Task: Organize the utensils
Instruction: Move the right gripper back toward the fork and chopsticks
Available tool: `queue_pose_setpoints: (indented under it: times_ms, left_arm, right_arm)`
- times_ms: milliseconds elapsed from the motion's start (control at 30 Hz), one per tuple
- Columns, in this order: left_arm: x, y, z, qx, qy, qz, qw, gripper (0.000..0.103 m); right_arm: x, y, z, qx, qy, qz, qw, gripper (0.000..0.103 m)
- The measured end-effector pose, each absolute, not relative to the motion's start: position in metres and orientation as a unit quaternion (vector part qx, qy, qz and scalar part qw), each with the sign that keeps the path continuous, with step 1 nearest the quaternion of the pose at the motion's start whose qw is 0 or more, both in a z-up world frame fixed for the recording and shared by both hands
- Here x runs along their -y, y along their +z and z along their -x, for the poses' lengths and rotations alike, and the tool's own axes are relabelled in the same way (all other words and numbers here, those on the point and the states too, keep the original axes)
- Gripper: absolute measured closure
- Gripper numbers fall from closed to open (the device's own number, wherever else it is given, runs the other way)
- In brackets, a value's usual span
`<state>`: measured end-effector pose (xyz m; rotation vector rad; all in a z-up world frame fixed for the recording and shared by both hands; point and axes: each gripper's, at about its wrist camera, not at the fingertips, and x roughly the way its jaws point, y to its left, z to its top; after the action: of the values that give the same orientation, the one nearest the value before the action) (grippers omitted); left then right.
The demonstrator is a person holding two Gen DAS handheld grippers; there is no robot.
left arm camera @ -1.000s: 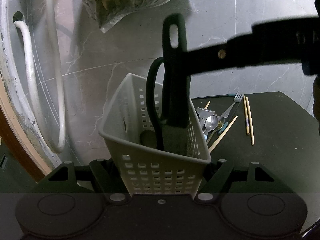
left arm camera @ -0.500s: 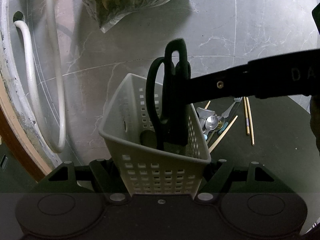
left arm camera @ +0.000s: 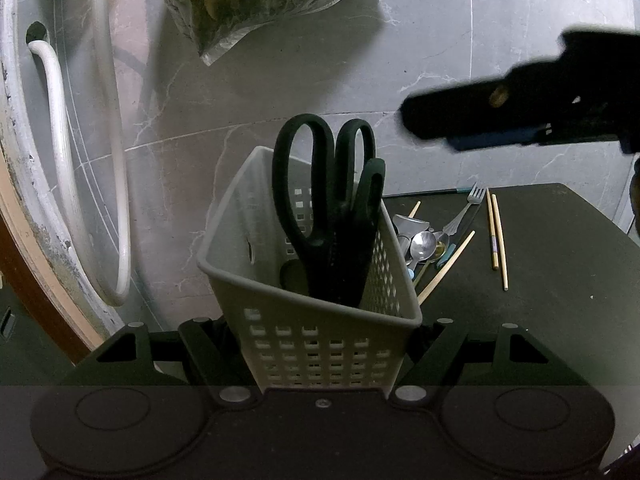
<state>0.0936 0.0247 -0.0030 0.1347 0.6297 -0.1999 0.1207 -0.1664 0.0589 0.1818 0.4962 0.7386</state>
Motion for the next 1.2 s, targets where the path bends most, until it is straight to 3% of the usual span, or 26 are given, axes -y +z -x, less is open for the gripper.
queue_pose_setpoints:
  times_ms: [67,167,400,600,833,1033,1200]
  left_arm:
    - [-0.025,-0.003,-0.094,-0.309,-0.098,-0.066,0.944,0.026]
    - [-0.025,-0.003,-0.093,-0.310,-0.099,-0.066,0.943,0.026]
    - [-0.027,-0.003,-0.094,-0.310,-0.099,-0.065,0.943,0.026]
    - [-0.027,-0.003,-0.094,-0.311,-0.098,-0.065,0.943,0.026]
    - [-0.028,-0.003,-0.094,-0.313,-0.094,-0.064,0.943,0.026]
    - [-0.026,-0.002,-0.095,-0.315,-0.087,-0.063,0.943,0.026]
    - [-0.025,-0.002,-0.095,-0.319,-0.078,-0.060,0.943,0.026]
  right_arm:
    - [0.177,0.059,-0.123,-0.237,0.333,-0.100,0.907,0.010]
    - [0.193,0.054,-0.131,-0.242,0.288,-0.126,0.918,0.000]
    - [0.227,0.006,-0.173,-0.376,0.147,-0.228,0.886,0.000]
    - [0.243,-0.024,-0.183,-0.429,0.107,-0.268,0.856,0.000]
    - [0.278,-0.031,-0.208,-0.399,0.086,-0.261,0.875,0.000]
    - [0.303,-0.035,-0.245,-0.339,0.084,-0.182,0.919,0.000]
    - [0.322,-0.049,-0.278,-0.340,0.082,-0.139,0.926,0.000]
